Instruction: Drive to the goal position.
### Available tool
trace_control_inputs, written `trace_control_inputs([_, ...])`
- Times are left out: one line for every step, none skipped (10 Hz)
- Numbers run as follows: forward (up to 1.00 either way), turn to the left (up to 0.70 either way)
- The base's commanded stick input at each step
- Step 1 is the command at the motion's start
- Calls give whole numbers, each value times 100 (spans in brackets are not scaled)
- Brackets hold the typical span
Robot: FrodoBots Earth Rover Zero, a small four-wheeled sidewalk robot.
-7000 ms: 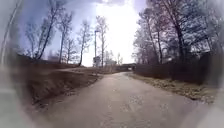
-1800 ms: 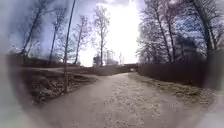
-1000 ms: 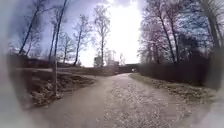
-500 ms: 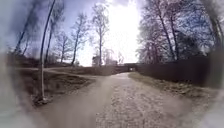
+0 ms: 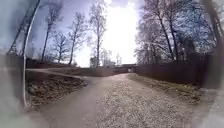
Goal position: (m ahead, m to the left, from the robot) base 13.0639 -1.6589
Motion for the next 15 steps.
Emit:
trace_control_inputs([100, 0])
trace_control_inputs([100, 0])
trace_control_inputs([100, 0])
trace_control_inputs([100, 0])
trace_control_inputs([100, 0])
trace_control_inputs([100, 0])
trace_control_inputs([100, 0])
trace_control_inputs([100, 0])
trace_control_inputs([100, 0])
trace_control_inputs([100, 0])
trace_control_inputs([100, 0])
trace_control_inputs([100, 16])
trace_control_inputs([100, 27])
trace_control_inputs([100, 27])
trace_control_inputs([100, 13])
